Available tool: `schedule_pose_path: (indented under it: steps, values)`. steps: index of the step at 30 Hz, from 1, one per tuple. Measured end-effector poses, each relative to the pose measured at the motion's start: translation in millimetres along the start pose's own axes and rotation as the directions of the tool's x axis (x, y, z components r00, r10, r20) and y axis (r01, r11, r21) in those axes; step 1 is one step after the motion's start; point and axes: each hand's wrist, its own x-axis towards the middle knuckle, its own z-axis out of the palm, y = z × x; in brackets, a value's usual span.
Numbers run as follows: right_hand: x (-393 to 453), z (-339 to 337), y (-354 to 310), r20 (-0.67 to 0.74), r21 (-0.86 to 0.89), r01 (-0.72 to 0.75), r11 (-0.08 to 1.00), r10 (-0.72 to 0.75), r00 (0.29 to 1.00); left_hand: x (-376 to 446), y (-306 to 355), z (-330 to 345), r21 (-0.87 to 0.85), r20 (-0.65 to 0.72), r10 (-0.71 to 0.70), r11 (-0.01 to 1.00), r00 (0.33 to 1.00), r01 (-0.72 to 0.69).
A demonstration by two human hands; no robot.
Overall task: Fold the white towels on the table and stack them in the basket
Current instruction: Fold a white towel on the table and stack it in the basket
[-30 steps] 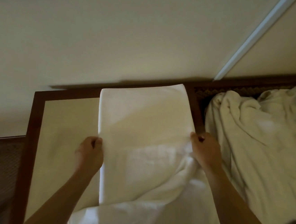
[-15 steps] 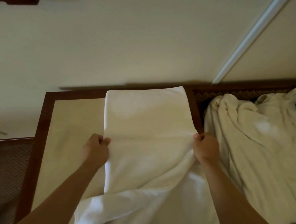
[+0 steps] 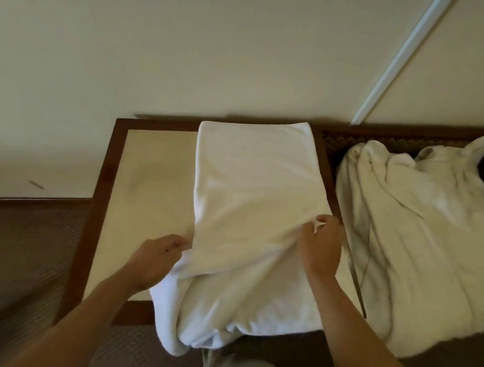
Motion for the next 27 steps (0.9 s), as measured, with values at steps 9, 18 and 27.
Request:
schedule_pose_path:
  steps: [9,18,27]
  values:
    - [-106,-22,-2,0.540,0.216,-0.328,0.920,0.167,0.825,-95,20,34,0.064,-0.289,0.241,0.971,0.927,-0.232]
    - [-118,-118,33,0.654,0.340,-0.284,0.896,-0.008,0.756,-203,123,143,0.037,0.222,0.620,0.766,0.752,-0.642]
    - [-93,-140,172,0.500,0.199,-0.375,0.905,0.236,0.834,-142,8,202,-0.336,0.095,-0.239,0.906,0.966,0.257]
